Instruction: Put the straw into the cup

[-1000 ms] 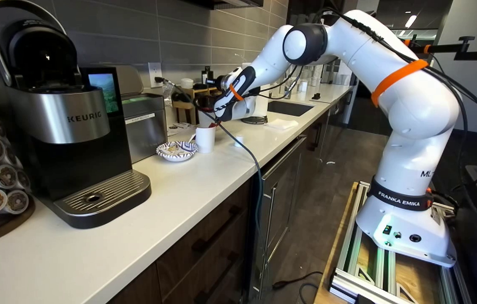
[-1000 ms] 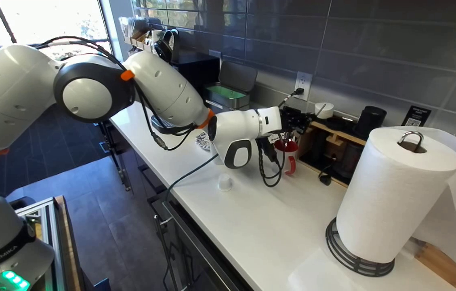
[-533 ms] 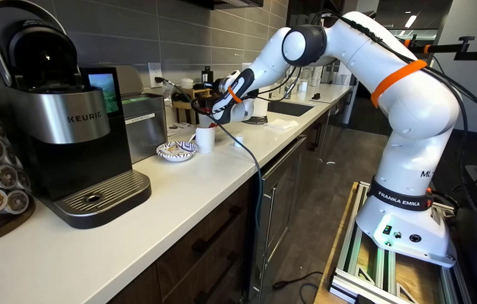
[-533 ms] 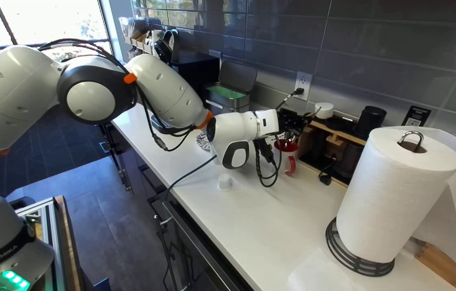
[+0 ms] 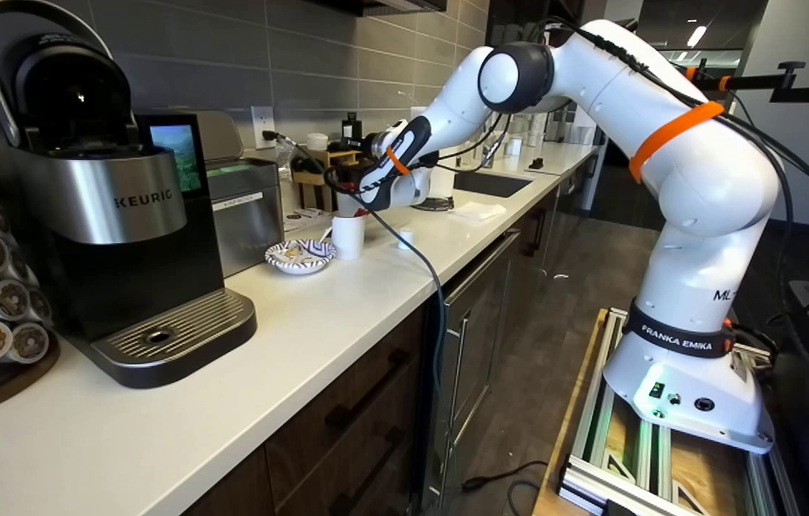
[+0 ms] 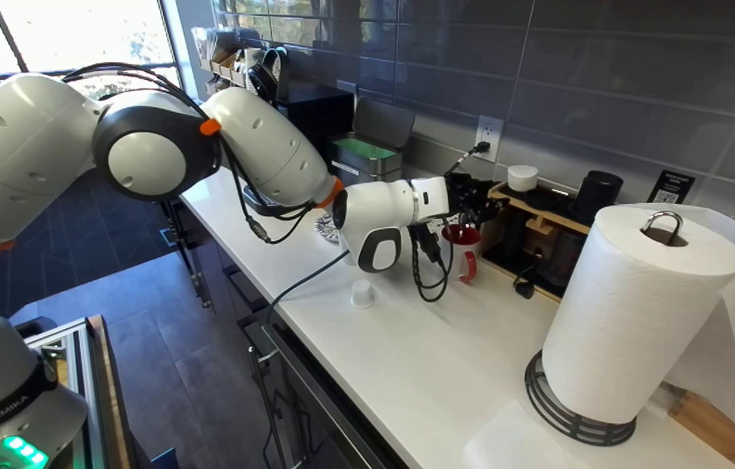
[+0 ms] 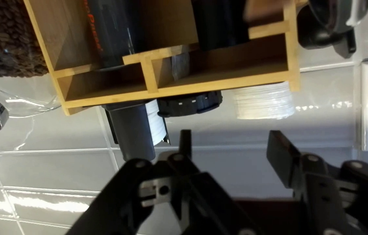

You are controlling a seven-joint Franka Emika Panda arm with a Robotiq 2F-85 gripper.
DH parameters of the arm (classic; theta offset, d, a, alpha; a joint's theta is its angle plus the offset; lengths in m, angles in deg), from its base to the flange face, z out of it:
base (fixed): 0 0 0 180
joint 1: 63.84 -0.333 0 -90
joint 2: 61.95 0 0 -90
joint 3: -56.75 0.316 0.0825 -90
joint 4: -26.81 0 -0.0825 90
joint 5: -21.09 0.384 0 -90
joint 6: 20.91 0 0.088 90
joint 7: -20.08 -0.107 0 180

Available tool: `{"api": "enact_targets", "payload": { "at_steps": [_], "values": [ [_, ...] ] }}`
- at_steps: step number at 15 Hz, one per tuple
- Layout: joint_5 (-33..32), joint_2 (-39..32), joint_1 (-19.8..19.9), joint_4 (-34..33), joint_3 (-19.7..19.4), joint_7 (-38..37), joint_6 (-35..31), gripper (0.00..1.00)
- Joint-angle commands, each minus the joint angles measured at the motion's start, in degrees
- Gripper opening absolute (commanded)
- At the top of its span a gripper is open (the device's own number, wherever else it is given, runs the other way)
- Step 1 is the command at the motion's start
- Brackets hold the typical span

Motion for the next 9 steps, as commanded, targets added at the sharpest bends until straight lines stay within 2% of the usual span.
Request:
{"api": "enact_targets", "payload": {
  "at_steps": [1,2,5,9],
  "values": [
    [3.96,4.93,-0.56,3.91,0.59,0.5,0.35,0.95],
    [3.28,7.2,-0.41,5.67,1.26,-0.48,0.83,0.99],
    [1.64,16.23,-1.19,13.98,1.95,-0.26,5.74,1.0],
    [5.55,26.97,-5.0,23.25,-1.99,7.77,15.09,1.0]
  ]
}}
